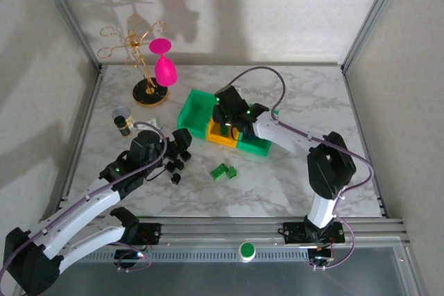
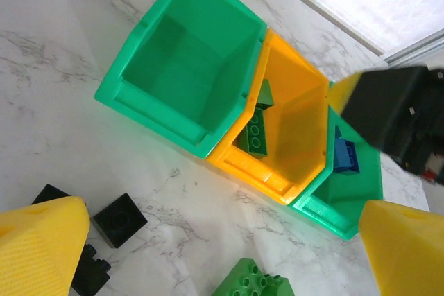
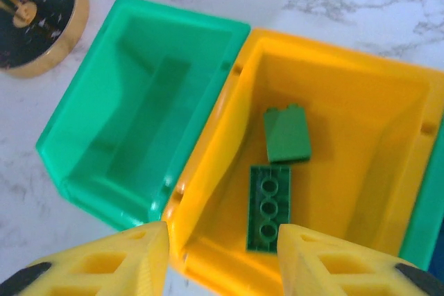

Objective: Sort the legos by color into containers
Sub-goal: Pick up the lego from the bottom-center of the table.

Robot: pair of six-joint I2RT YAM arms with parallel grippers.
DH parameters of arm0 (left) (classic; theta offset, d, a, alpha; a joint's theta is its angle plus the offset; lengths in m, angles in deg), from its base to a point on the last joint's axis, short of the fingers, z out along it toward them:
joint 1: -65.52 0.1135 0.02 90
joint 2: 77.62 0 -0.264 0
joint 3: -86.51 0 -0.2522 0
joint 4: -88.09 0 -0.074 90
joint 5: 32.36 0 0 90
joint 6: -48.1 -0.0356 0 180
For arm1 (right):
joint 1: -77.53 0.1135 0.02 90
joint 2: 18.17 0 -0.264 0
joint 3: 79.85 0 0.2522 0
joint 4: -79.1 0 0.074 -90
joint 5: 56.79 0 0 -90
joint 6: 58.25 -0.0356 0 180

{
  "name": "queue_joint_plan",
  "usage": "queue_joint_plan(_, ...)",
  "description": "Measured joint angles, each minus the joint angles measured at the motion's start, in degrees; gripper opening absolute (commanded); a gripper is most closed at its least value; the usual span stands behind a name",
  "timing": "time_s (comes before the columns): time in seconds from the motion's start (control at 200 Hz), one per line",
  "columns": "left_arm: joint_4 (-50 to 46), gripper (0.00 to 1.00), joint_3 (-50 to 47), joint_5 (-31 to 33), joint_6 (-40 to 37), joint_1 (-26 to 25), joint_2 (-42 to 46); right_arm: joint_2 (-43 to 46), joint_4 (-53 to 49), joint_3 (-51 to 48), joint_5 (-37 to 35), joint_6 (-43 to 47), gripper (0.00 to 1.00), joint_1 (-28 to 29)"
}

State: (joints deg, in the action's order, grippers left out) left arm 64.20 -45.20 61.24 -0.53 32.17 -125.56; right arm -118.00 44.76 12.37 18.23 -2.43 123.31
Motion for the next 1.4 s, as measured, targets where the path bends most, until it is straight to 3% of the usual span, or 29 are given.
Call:
queue_joint_plan(0.32,0.2,1.0,-1.4,0.1,2.4,-5.8,0.1,14.1,-0.2,-17.2,-1.1,-5.5,0.48,7.3)
queue_joint_plan(0.536,1.3,1.0,-4.2,0.7,5.4,-9.2,0.3,17.4,-1.1,-27.0,-1.5,-9.8,0.54,12.5)
queue_joint_plan(0.726,1.4,1.0,-5.3,2.0,7.2,-11.3,0.7,17.6,-1.0,-30.7,-1.5,-11.8,0.56,16.0)
queue_joint_plan(1.096,1.6,1.0,-5.4,3.1,8.0,-11.6,0.4,13.3,0.7,-32.4,-1.3,-11.6,0.59,16.5)
queue_joint_plan(1.397,1.5,1.0,-5.4,3.6,8.0,-11.6,0.1,8.5,1.6,-30.6,-1.5,-10.4,0.52,16.5)
